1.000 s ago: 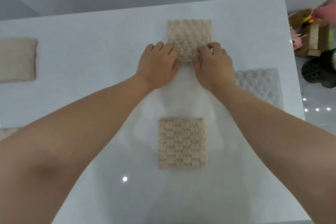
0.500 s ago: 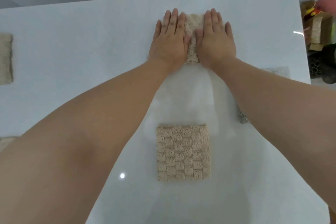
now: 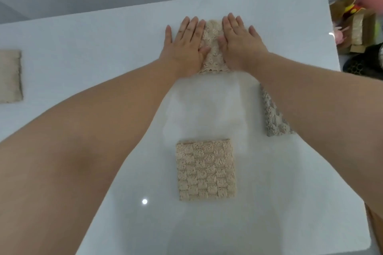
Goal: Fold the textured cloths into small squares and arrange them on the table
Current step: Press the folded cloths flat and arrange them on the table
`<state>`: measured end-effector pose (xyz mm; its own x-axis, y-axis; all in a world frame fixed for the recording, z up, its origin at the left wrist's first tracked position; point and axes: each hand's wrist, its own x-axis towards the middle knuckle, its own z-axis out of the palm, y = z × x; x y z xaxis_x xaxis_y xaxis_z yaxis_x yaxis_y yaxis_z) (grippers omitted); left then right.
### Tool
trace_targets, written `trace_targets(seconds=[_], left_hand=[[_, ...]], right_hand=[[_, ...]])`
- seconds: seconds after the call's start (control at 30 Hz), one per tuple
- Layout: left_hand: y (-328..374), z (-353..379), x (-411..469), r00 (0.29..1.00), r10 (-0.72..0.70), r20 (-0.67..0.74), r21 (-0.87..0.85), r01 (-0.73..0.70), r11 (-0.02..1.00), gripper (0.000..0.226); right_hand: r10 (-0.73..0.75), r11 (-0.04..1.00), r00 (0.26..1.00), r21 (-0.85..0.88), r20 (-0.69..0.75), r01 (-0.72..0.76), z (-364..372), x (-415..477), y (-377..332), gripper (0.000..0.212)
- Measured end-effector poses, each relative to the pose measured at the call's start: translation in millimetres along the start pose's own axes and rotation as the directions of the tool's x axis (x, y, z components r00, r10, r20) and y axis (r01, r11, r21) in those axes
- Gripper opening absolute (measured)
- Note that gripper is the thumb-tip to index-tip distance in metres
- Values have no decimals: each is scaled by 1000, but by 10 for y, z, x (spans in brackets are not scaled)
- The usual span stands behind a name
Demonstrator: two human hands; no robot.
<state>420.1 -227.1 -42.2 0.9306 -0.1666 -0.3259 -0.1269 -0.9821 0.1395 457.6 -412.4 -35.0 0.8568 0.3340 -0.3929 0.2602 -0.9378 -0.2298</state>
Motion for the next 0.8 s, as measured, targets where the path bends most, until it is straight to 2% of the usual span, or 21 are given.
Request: trace_targets(seconds=[0.07,0.1,0.2,0.27,0.33,0.43,0.5,0.6,0.8], left_hand=[[67,-132,-11,999,-39,27,-43,40,998,70],[134,-174,-43,998,-65,0,-53,65,997,70],[462,-181,-271,977,-110,-181,-60,101,993,63],[787,-79,-497,973,-59,-224,-101,37,994,61],[1158,86,-752,973,56,-223,-120,-85,989,60],[1683,322,-1073,965,166,-204,-196,-207,959,58],[1974,429,-1170,975,129,-183,-256,-173,951,58],[2268,450,-1128,988,-19,-150,-320,-31,947,60],[2436,611,-865,991,-95,-95,-237,70,969,58]], right_hand=[[-49,998,998,51,31,48,-197,-77,85,61],[-70,995,998,72,1,70,-270,-163,148,60],[-67,992,987,97,-148,81,-315,-545,369,59],[-30,991,974,121,-223,58,-236,-852,543,58],[3,985,961,168,-278,46,-109,-1159,726,54],[20,980,955,197,-297,40,88,-1553,974,49],[29,982,953,188,-302,30,188,-1722,1127,47],[18,984,957,173,-290,34,278,-1797,1338,47],[46,971,976,240,-215,7,428,-1742,1465,51]])
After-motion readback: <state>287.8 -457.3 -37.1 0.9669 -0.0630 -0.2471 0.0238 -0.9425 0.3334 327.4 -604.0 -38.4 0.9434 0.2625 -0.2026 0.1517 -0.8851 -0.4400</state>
